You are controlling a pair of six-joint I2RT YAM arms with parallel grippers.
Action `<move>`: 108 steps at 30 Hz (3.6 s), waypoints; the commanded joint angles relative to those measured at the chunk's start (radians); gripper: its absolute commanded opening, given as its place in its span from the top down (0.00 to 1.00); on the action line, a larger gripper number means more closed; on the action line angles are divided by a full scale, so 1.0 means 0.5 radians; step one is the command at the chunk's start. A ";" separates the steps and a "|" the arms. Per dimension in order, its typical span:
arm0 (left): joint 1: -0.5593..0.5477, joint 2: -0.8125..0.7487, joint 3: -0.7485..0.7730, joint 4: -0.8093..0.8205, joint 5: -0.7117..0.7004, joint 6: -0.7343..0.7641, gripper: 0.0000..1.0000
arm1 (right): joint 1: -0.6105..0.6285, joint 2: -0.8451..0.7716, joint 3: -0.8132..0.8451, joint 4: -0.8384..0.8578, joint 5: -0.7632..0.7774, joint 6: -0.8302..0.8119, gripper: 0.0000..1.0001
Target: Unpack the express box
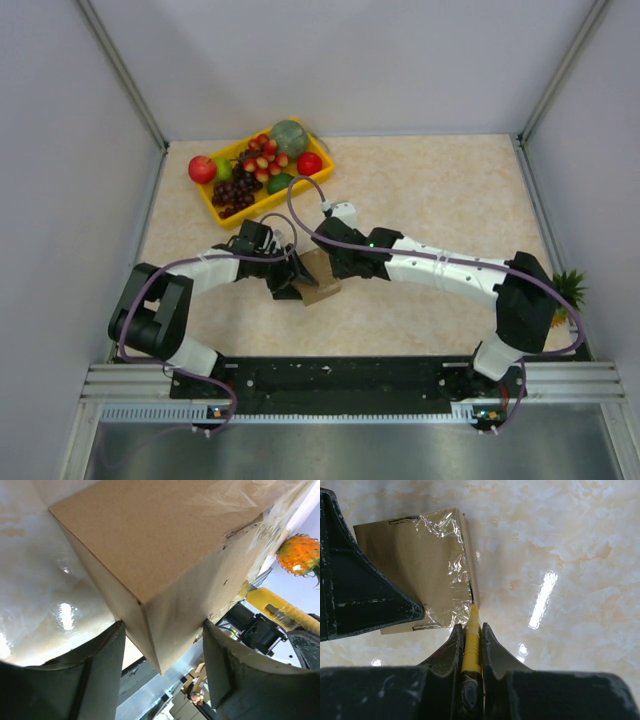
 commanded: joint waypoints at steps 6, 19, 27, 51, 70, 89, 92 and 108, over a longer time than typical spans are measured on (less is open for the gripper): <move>-0.022 0.088 0.073 -0.141 -0.105 0.051 0.53 | 0.033 -0.082 0.151 0.077 0.084 -0.005 1.00; -0.025 0.119 0.113 -0.286 -0.262 0.128 0.57 | 0.033 -0.202 0.296 0.071 0.274 -0.137 1.00; -0.025 -0.264 0.134 -0.209 -0.348 0.186 0.41 | -0.182 -0.134 0.256 0.307 0.155 -0.281 1.00; -0.635 -0.933 -0.443 0.278 -0.670 0.067 0.56 | -0.461 0.431 0.379 0.706 -0.692 -0.536 1.00; -0.587 -0.436 -0.044 -0.007 -1.241 -0.210 0.60 | -0.458 -0.287 -0.272 0.387 -0.535 -0.401 1.00; -0.292 0.386 0.514 0.453 -0.603 0.131 0.61 | -0.130 -0.576 -0.515 0.203 -0.367 -0.107 1.00; -0.261 0.463 0.588 0.515 -0.560 0.143 0.62 | -0.121 -0.558 -0.453 0.132 -0.308 -0.063 1.00; 0.024 -0.147 0.543 -0.230 -0.725 0.435 0.48 | -0.124 -0.843 -0.300 0.015 -0.241 -0.330 1.00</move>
